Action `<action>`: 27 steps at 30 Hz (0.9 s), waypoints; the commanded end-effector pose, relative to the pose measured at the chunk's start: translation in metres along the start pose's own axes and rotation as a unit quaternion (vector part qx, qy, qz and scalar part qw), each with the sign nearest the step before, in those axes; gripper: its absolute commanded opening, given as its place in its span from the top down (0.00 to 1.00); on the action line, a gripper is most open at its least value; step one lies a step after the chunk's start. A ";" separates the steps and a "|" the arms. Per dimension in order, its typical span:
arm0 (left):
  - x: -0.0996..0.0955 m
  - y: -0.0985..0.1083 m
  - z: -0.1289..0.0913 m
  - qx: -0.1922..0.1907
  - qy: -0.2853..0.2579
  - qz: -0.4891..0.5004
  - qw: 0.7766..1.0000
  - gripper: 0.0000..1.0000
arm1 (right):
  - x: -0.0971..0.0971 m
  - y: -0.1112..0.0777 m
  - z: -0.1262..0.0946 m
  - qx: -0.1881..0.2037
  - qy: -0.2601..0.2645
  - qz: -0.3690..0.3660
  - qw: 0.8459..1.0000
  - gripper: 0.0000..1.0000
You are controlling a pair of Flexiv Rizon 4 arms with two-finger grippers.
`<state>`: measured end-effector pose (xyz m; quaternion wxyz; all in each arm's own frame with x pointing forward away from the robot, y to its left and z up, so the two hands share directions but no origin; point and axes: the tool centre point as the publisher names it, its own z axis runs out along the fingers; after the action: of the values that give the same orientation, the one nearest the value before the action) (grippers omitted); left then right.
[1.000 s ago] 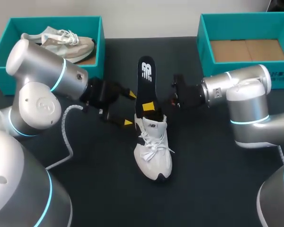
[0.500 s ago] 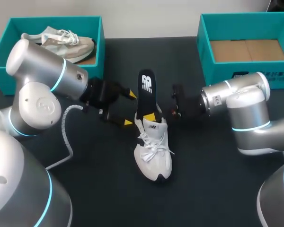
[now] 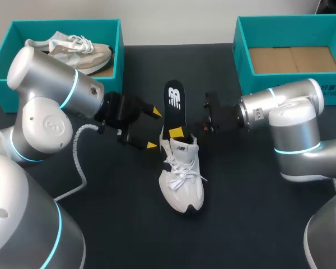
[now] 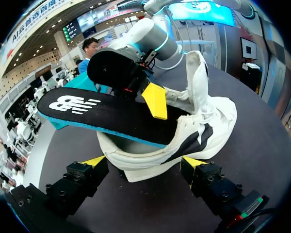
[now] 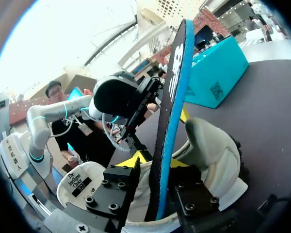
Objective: Take the shoe out of the shoebox, open the shoe tongue, remove and reinsert the insole, then place the shoe into the shoebox
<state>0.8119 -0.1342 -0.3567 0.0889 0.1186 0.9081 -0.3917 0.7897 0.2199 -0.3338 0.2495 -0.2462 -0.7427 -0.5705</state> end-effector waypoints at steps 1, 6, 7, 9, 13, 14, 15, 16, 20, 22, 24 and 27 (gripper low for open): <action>0.001 0.000 0.000 -0.001 -0.001 0.001 1.000 0.00 | -0.009 0.011 0.000 0.012 0.006 -0.001 1.000 0.72; 0.001 0.000 0.000 -0.001 -0.001 0.001 1.000 0.00 | -0.016 0.006 0.001 0.022 0.016 0.009 1.000 1.00; 0.001 0.000 0.000 -0.001 -0.001 0.001 1.000 0.00 | -0.015 0.001 0.001 0.022 0.018 0.016 0.999 1.00; 0.001 0.000 0.000 -0.001 -0.001 0.001 1.000 0.00 | -0.012 -0.006 0.002 0.024 0.019 0.025 0.999 1.00; 0.001 0.000 0.000 -0.001 -0.001 0.001 1.000 0.00 | -0.004 -0.023 0.004 0.027 0.023 0.046 0.998 1.00; 0.001 0.000 0.000 -0.001 -0.001 0.001 1.000 0.00 | -0.002 -0.027 0.004 0.027 0.024 0.051 0.998 1.00; 0.001 0.000 0.000 -0.001 -0.001 0.001 1.000 0.00 | 0.001 -0.031 0.005 0.027 0.025 0.058 0.998 1.00; 0.001 0.000 0.000 -0.001 -0.001 0.001 1.000 0.00 | 0.003 -0.035 0.005 0.026 0.025 0.061 0.998 1.00; 0.001 0.000 0.000 -0.001 -0.001 0.001 1.000 0.00 | 0.007 -0.040 0.006 0.025 0.027 0.068 0.997 1.00; 0.001 0.000 0.000 -0.001 -0.001 0.001 1.000 0.00 | 0.007 -0.038 0.005 0.025 0.025 0.066 0.997 0.92; 0.001 0.000 0.000 -0.001 -0.001 0.001 1.000 0.00 | 0.007 -0.034 0.003 0.027 0.022 0.060 0.998 0.76; 0.001 0.000 0.000 -0.001 -0.001 0.001 1.000 0.00 | 0.004 -0.019 -0.001 0.033 0.017 0.042 0.998 0.64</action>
<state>0.8119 -0.1342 -0.3567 0.0889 0.1186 0.9081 -0.3917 0.7696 0.2164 -0.3519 0.2964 -0.2591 -0.7405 -0.5447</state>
